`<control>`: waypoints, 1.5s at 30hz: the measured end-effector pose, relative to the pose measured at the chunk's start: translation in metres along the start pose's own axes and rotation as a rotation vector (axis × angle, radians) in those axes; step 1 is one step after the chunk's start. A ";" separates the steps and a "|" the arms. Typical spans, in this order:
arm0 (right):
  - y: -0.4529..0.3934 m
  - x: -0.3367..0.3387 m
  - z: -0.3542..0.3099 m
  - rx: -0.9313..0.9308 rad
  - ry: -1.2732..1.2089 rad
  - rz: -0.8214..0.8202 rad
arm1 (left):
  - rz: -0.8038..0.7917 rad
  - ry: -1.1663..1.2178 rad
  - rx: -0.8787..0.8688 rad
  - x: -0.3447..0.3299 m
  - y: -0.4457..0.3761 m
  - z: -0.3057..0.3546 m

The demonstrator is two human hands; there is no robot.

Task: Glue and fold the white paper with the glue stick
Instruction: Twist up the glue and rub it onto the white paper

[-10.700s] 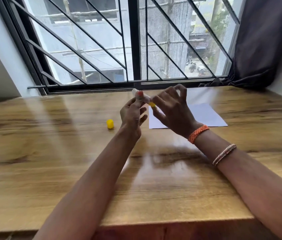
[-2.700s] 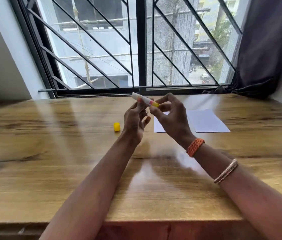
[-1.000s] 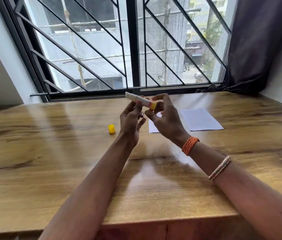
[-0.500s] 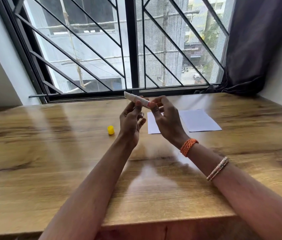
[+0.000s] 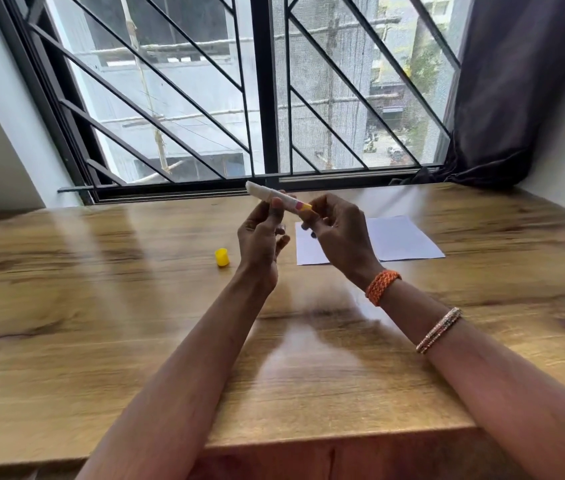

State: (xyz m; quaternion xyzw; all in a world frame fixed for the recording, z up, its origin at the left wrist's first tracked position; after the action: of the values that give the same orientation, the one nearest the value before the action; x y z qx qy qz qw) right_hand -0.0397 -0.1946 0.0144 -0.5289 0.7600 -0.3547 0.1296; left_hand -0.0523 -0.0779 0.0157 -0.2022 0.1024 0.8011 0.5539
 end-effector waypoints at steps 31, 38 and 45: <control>-0.001 0.008 -0.002 -0.596 -0.477 -0.328 | -0.075 -0.353 -0.482 -0.004 0.004 -0.011; -0.016 0.026 0.018 -0.697 -0.540 0.089 | 0.020 -0.819 -0.478 0.001 -0.007 -0.029; -0.030 0.048 0.046 -0.763 -0.545 0.296 | 0.018 -1.160 -0.600 -0.003 -0.011 -0.035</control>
State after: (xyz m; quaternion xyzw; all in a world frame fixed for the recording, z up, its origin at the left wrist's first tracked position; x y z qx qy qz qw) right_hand -0.0116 -0.2613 0.0103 -0.4985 0.8412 0.1223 0.1699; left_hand -0.0342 -0.0901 -0.0136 0.1178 -0.4394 0.7786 0.4322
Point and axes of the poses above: each hand's wrist, its own y-axis away from the middle knuckle, its own x-axis out of the back of the hand, z = x × y, the point moved 1 cm from there along -y, towards the middle knuckle, and after that the axes turned 11 degrees about z, right-handed, at the moved point
